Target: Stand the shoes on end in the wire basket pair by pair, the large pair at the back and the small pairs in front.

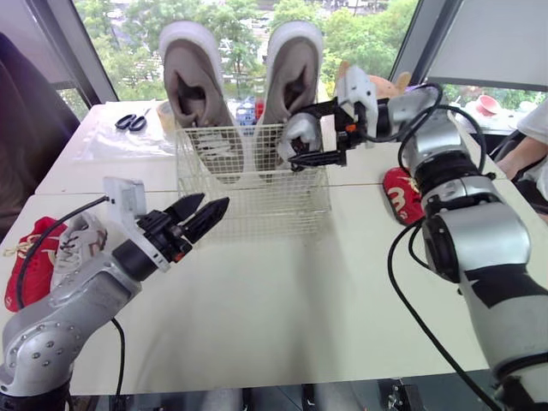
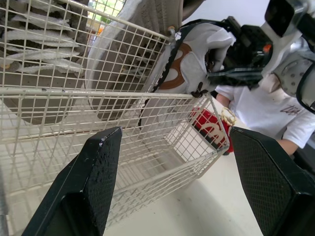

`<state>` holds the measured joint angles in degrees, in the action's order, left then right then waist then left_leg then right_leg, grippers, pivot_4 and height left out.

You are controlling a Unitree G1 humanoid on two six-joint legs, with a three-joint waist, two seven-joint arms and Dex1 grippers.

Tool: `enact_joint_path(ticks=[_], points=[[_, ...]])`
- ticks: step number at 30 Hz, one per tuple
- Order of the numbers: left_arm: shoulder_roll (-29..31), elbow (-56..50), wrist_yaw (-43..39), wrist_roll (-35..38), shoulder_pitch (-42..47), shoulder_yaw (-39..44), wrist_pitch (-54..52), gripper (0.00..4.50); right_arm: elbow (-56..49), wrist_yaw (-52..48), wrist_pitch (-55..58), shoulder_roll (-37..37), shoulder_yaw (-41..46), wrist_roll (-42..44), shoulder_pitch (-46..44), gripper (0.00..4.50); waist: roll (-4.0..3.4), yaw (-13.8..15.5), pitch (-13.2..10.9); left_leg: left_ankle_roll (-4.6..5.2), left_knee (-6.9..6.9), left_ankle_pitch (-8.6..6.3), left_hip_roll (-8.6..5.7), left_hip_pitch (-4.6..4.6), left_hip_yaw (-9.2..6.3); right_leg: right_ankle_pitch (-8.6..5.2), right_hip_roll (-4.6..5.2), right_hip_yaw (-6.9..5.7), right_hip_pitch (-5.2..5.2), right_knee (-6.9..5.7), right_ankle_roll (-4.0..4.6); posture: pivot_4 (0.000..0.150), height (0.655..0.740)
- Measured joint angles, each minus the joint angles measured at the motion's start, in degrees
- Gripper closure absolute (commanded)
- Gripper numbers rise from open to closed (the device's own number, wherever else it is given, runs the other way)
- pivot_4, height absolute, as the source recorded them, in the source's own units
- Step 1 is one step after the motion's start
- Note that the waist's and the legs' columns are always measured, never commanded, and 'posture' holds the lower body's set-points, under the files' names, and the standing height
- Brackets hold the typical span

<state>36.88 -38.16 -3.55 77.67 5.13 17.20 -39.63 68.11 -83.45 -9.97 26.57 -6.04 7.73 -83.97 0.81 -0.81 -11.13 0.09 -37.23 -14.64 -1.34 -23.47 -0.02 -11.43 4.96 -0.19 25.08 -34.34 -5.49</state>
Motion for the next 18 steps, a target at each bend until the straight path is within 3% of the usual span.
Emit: enact_joint_path(ticks=[4,10,13,16,18], points=[[1.42,1.22,-1.04,-1.48,-0.92,0.65,-0.01,0.95,-3.38,-3.71,6.16,2.56,4.65,3.62,-1.57,0.02,0.00,0.04,0.00,-0.06,0.21,0.04,0.09,-0.01,-0.02,0.00,-0.08,-0.03,0.12,-0.02,-0.01,0.150,0.7400],[6.83,6.11,-2.75,-4.29,-2.78,6.98,-0.29,0.95,-21.05,-6.83,19.35,5.89,8.48,9.92,1.13,0.02,-0.03,-0.06,-0.01,-0.05,0.23,0.03,0.17,-0.03,0.00,0.00,-0.17,-0.04,0.17,-0.03,-0.01,0.150,0.7400],[10.26,10.06,-0.36,-7.40,-2.32,9.33,-1.95,0.09,-29.95,-6.60,27.82,6.79,9.37,13.64,4.57,0.00,-0.03,0.04,-0.01,-0.05,0.20,0.03,0.16,-0.02,0.00,0.01,-0.15,-0.04,0.15,-0.04,0.00,0.150,0.7400],[15.39,14.47,2.63,-9.93,-1.79,10.45,-6.88,0.03,-41.77,-6.29,36.90,8.13,9.16,17.68,9.09,0.00,-0.01,0.15,0.00,-0.03,0.20,0.02,0.16,-0.04,-0.06,0.02,-0.15,-0.07,0.17,-0.05,-0.01,0.150,0.7400],[22.07,20.31,6.35,-10.49,1.58,10.77,-14.31,0.03,-54.90,-6.73,40.81,9.67,6.08,19.31,16.16,0.00,0.08,0.19,0.05,-0.03,0.20,0.02,0.17,-0.04,-0.19,0.11,-0.18,-0.16,0.13,-0.08,-0.20,0.150,0.7400]])
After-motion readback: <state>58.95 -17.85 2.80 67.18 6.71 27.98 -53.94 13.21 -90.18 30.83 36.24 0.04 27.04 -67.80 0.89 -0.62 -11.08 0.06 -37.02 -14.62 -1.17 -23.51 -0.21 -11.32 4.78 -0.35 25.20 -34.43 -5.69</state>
